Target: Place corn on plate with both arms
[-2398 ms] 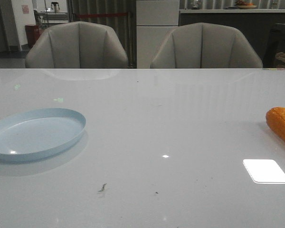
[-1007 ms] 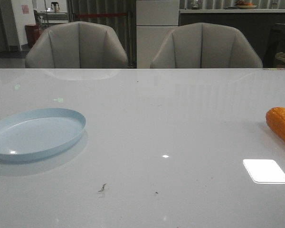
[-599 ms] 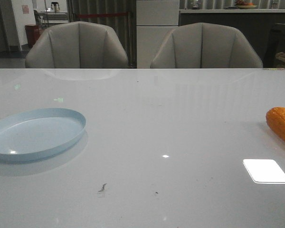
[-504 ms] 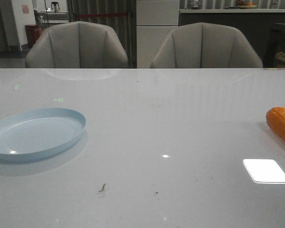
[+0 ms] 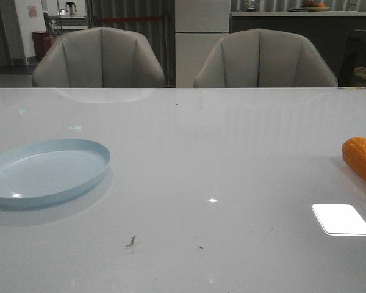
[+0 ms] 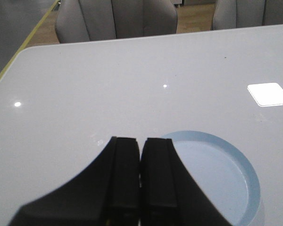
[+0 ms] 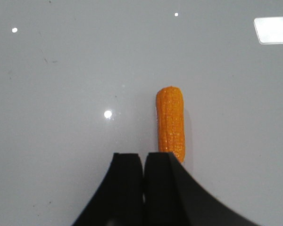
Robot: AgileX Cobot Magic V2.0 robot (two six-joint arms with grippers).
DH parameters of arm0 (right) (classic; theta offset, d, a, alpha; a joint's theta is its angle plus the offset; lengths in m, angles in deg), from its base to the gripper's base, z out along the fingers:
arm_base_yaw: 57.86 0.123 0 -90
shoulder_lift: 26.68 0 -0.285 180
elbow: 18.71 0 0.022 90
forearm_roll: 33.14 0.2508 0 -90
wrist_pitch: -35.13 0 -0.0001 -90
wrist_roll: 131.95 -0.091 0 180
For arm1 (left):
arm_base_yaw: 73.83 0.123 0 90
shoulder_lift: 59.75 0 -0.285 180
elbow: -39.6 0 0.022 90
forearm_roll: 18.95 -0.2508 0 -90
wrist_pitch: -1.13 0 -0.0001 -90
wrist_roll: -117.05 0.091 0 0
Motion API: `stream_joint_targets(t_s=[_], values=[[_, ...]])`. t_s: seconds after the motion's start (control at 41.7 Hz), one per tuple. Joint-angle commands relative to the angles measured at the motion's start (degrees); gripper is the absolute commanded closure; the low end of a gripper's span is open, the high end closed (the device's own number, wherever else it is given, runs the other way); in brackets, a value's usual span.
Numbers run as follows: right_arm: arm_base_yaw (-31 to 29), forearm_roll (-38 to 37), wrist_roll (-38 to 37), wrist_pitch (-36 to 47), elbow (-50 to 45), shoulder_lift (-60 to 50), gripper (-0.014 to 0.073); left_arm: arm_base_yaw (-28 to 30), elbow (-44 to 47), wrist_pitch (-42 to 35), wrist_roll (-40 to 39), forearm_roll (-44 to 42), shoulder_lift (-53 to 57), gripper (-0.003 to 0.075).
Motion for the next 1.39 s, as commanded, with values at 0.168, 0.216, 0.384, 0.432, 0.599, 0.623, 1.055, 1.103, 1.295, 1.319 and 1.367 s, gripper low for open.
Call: stream_joint_targets(t_s=[0.168, 0.216, 0.384, 0.432, 0.599, 0.623, 1.055, 1.103, 1.295, 1.319, 1.367], values=[[-0.22, 0.11, 0.36, 1.61, 1.97, 5.09, 0.0141, 0.04, -1.92, -0.31, -0.47, 4.67, -7.13, 0.0350], [-0.22, 0.11, 0.36, 1.61, 1.97, 5.82, 0.0139, 0.04, -1.92, 0.33, -0.47, 6.20, -8.69, 0.0300], [-0.22, 0.11, 0.36, 1.63, 1.97, 7.12, 0.0139, 0.16, -2.22, -0.11, -0.47, 15.04, -13.77, 0.0278], [-0.22, 0.11, 0.36, 1.63, 1.97, 7.12, 0.0139, 0.71, -3.00, -0.11, -0.47, 15.04, -15.40, 0.0278], [-0.22, 0.11, 0.36, 1.63, 1.97, 7.12, 0.0139, 4.55, -11.24, 5.26, -0.47, 15.14, -23.63, 0.0278], [-0.22, 0.11, 0.36, 1.63, 1.97, 7.12, 0.0139, 5.00, -12.70, 6.66, -0.47, 15.14, -24.43, 0.0278], [-0.22, 0.11, 0.36, 1.46, 1.97, 7.13, 0.0139, 6.43, -42.18, 33.20, 3.13, 12.08, -51.87, 0.0279], [-0.22, 0.11, 0.36, 1.20, 1.97, 7.13, 0.0139, 6.43, -43.83, 33.92, 3.13, 12.08, -54.45, 0.0279], [-0.22, 0.11, 0.36, 0.97, 1.97, 7.13, 0.0139, 6.43, -46.47, 34.37, 3.13, 12.08, -60.17, 0.0279], [-0.22, 0.11, 0.36, 0.97, 1.97, 7.13, 0.0139, 6.43, -46.57, 34.37, 3.13, 12.08, -60.71, 0.0279], [-0.22, 0.11, 0.36, 1.05, 1.97, 7.13, 0.0139, 6.43, -46.57, 34.26, 3.13, 12.08, -61.59, 0.0279]])
